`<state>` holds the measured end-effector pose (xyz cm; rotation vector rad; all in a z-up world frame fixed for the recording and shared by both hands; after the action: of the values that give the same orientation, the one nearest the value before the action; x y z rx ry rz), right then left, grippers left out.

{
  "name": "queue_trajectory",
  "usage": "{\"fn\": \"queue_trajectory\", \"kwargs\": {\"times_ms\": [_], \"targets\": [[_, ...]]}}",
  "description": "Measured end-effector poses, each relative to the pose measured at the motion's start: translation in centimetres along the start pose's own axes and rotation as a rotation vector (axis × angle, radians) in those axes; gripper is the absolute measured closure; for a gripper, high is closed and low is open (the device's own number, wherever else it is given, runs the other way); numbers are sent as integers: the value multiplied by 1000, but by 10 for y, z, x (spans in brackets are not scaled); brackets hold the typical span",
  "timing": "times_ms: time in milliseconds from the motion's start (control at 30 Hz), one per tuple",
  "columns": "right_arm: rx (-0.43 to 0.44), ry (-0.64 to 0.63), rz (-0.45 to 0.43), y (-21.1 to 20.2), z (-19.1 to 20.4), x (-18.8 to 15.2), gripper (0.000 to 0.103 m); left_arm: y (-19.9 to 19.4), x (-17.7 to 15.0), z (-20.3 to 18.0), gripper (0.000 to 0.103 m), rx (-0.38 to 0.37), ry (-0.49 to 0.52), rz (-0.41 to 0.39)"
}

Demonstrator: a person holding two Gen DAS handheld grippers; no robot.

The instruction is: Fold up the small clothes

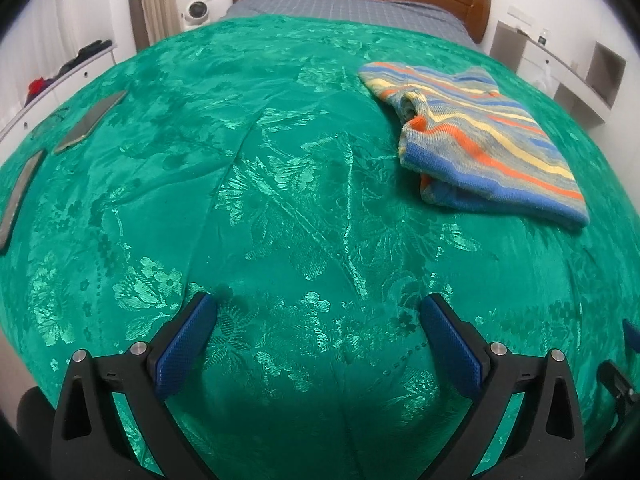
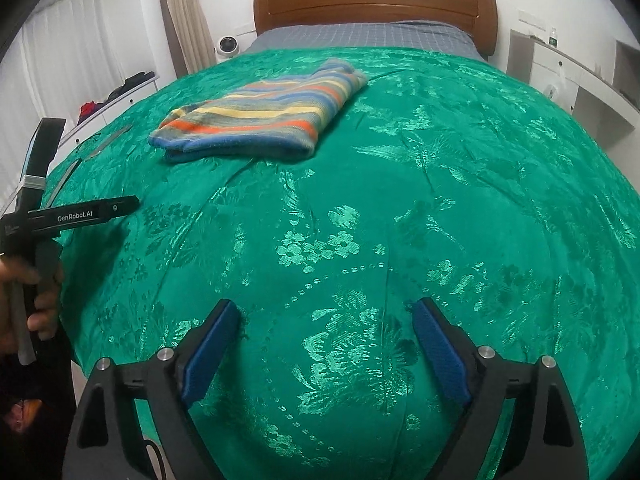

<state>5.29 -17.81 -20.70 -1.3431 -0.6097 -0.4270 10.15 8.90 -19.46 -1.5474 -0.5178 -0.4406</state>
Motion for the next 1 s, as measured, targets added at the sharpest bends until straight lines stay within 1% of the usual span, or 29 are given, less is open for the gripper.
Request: {"fn": "queue_trajectory", "kwargs": {"times_ms": [200,467,667,800,1000], "targets": [[-5,-9,-4,1,2,-3,10,0,-2,-1,1,-3,9,-13],[-33,-67,-24,6,12,-12,0,1,-5,-2,0,6,27,-37],[-42,-87,-39,8,14,-15,0,1,-7,-5,0,14,37,-50],[-68,-114,-48,11,19,-19,0,1,-8,-6,0,21,41,-59],[-79,-118,-56,12,21,-21,0,1,-9,-7,0,26,43,-66]]}}
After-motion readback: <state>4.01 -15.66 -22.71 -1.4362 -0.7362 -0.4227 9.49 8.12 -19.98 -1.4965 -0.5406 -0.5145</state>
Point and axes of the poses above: each gripper's, at about its wrist camera, not at the fingertips, and y roughly the way its jaws point, z to its left, x to its top, the point moved 1 cm from there along y, roughly the way its jaws point, and after that the axes turned 1 degree about z, right-handed, at the moved point
